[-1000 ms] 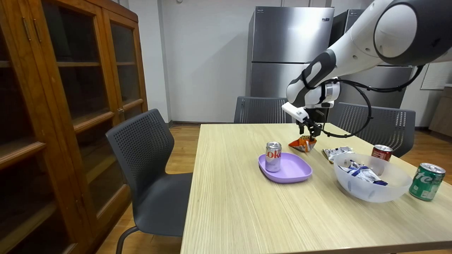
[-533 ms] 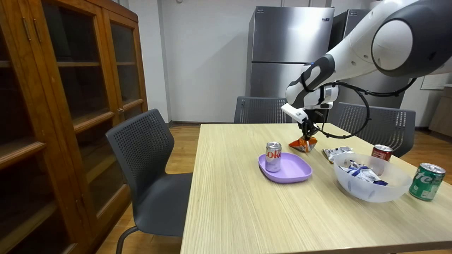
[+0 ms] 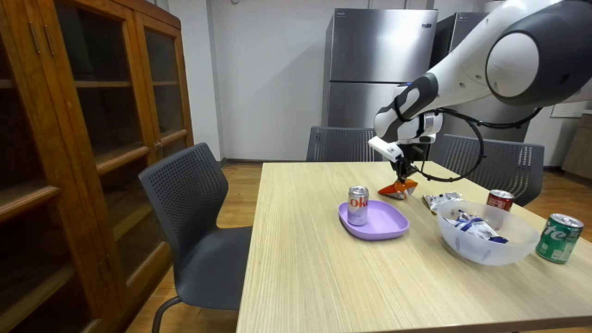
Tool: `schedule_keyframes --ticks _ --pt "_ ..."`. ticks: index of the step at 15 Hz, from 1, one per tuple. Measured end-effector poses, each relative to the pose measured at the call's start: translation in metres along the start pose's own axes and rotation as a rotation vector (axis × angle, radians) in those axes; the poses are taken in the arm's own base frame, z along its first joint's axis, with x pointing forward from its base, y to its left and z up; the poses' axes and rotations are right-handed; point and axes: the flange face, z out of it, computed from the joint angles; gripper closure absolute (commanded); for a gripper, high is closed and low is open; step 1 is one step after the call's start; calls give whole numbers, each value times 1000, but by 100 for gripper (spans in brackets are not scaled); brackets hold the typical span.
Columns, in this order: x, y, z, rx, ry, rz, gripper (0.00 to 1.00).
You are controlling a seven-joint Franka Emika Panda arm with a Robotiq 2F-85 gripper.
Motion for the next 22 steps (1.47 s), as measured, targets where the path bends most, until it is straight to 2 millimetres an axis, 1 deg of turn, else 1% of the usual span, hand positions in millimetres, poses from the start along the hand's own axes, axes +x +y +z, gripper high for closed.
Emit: schedule_keyframes --ticks 2,4,8,11,16,22 --pt "1 -1 -2 3 1 1 100" --pt "5 -3 -9 13 4 -1 100" --pt "14 -7 -32 31 5 -22 100" --pt "21 -4 -48 30 -1 -68 100" --pt "32 13 -82 14 -23 -160 100" --pt "40 51 -118 -8 -41 -293 100"
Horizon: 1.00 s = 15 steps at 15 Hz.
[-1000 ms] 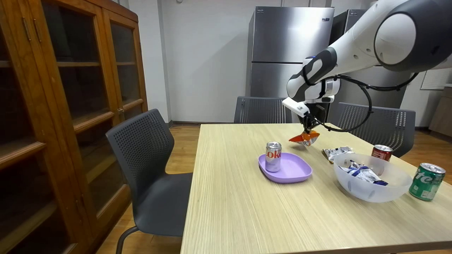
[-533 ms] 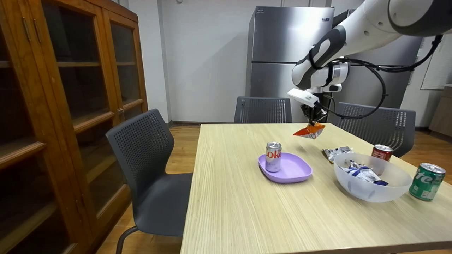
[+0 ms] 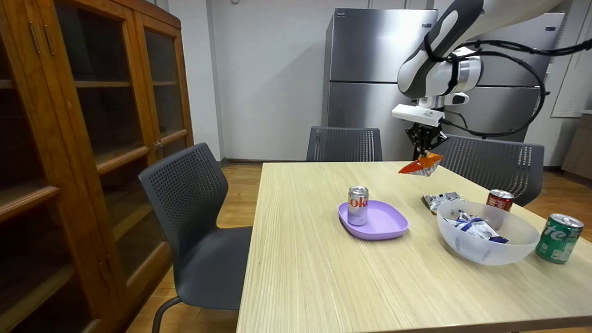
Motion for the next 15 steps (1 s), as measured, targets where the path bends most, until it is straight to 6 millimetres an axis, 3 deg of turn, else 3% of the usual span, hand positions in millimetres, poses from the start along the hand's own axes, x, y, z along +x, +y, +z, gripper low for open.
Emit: schedule_keyframes --ticks 5,15 --pt "-17 41 -20 -28 -4 -113 100" --pt "-76 121 -46 -69 -4 -271 100"
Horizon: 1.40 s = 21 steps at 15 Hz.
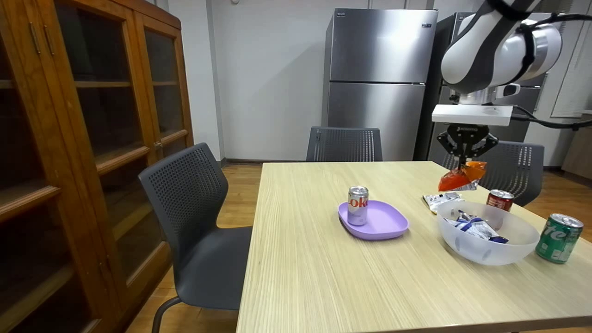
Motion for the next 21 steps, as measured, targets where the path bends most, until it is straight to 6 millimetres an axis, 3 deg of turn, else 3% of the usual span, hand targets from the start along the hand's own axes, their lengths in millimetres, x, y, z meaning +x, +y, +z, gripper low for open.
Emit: schedule_keyframes --ticks 4,9,21 --pt "-24 17 -3 -22 -17 -34 100" --pt "-41 25 8 -41 -43 -51 100" --pt "-40 10 52 -52 -45 -76 100"
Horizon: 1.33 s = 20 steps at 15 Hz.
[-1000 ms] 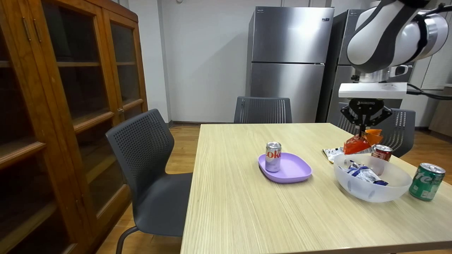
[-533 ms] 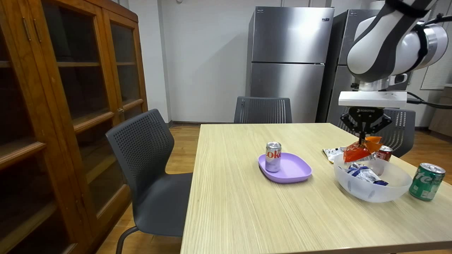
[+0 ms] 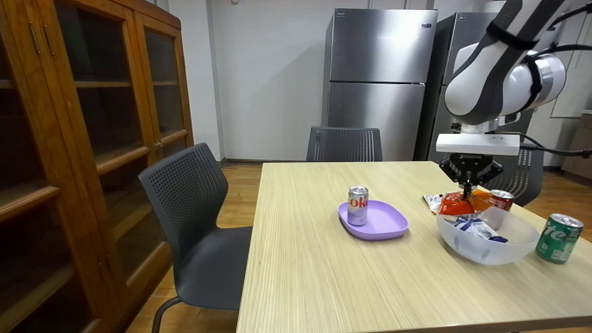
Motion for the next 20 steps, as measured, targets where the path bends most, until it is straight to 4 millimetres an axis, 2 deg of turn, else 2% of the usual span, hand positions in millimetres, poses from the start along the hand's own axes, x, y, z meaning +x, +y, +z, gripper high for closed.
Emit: schedule_keyframes --ticks 8,9,10,11,13,20 --pt "8 -4 6 -6 6 -37 100" --pt "9 -3 6 -6 7 -42 96" --pt "10 -2 6 -8 7 -47 72" --pt "11 0 7 -9 7 -50 71" --pt "12 3 7 -14 10 -62 62" --pt "17 6 0 -12 22 -116 9"
